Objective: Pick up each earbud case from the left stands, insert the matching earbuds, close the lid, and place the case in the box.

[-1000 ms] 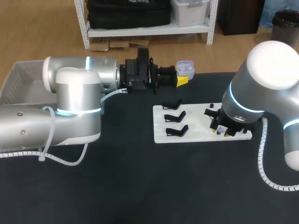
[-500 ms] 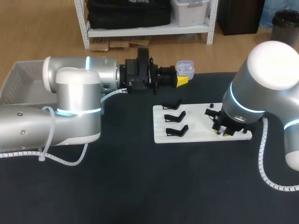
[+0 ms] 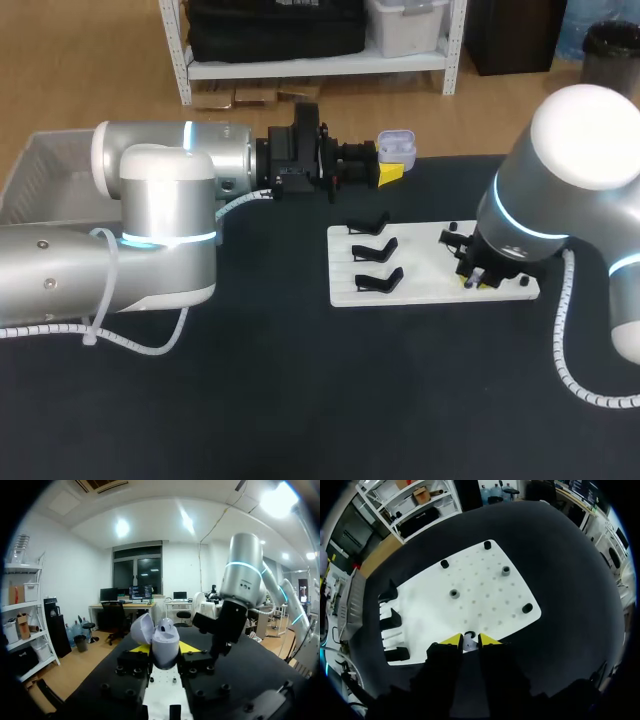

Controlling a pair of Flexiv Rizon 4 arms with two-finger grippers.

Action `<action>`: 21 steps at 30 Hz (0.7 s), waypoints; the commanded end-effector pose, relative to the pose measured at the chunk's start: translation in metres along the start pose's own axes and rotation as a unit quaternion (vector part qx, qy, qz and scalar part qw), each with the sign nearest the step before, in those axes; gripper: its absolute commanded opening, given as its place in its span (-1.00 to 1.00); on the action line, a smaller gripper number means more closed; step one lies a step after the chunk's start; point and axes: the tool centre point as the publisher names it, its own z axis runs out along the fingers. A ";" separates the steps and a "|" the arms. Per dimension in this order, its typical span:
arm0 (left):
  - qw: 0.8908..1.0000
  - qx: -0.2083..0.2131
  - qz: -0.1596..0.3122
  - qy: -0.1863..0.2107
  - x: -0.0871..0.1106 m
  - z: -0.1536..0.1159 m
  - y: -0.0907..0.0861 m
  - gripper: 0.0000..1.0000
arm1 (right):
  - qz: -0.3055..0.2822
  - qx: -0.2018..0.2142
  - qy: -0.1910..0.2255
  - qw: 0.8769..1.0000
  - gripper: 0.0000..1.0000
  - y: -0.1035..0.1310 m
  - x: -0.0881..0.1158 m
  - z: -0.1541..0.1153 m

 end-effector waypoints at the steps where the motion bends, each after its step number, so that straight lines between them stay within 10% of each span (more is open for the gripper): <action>1: 1.000 -0.002 0.002 -0.003 0.001 0.000 0.000 -1.00 | -0.008 0.003 0.016 1.000 -1.00 0.003 -0.004 -0.022; 10: 1.000 -0.002 0.002 -0.003 0.001 0.000 0.000 -1.00 | -0.123 0.002 0.063 0.990 -1.00 0.025 -0.008 -0.085; 21: 1.000 -0.002 0.002 -0.003 0.001 0.000 0.000 -1.00 | -0.294 -0.005 0.122 0.948 -1.00 0.067 0.005 -0.147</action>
